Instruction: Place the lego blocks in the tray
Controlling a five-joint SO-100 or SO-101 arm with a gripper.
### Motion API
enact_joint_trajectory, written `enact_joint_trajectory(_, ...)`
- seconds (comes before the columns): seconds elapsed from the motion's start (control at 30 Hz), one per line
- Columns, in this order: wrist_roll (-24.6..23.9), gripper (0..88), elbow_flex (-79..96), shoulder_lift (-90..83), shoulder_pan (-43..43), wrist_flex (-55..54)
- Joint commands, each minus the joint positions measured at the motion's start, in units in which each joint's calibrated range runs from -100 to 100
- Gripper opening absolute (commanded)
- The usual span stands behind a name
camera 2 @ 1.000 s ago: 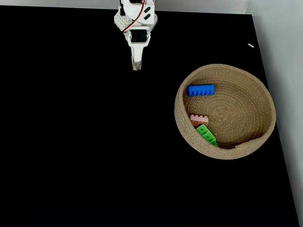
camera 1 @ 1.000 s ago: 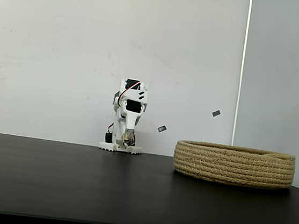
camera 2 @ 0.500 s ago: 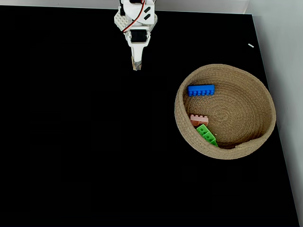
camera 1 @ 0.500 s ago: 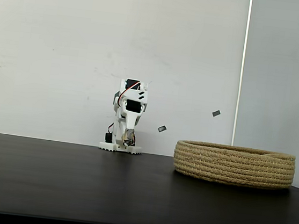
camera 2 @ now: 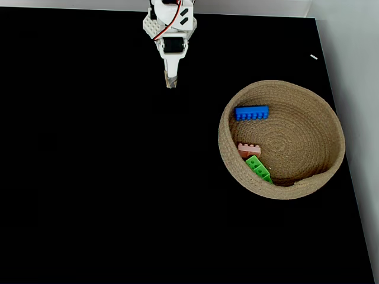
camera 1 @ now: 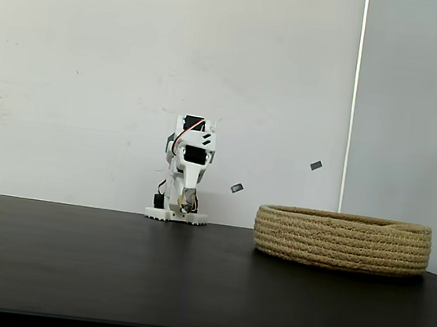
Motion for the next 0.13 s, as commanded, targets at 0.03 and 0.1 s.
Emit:
enact_joint_trajectory(0.03,-0.2,0.4,0.3,-0.41,0.64,-0.95)
enact_joint_trajectory(0.1,-0.2,0.4,0.3,-0.41,0.64,-0.95)
